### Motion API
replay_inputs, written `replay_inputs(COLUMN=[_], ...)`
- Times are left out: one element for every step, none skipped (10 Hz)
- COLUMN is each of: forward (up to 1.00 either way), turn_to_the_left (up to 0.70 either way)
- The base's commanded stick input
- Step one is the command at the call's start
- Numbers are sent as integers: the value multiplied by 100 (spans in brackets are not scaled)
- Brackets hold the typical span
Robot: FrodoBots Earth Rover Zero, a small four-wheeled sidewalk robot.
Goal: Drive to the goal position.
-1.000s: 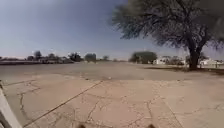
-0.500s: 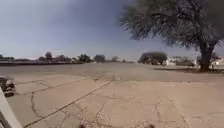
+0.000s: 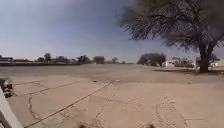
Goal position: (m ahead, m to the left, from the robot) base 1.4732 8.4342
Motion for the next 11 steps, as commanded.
replay_inputs(forward=[70, 70, 70, 70, 70, 70, 70, 70, 70, 70, 70], turn_to_the_left=[0, 0, 0, 0, 0, 0, 0, 0, 0, 0, 0])
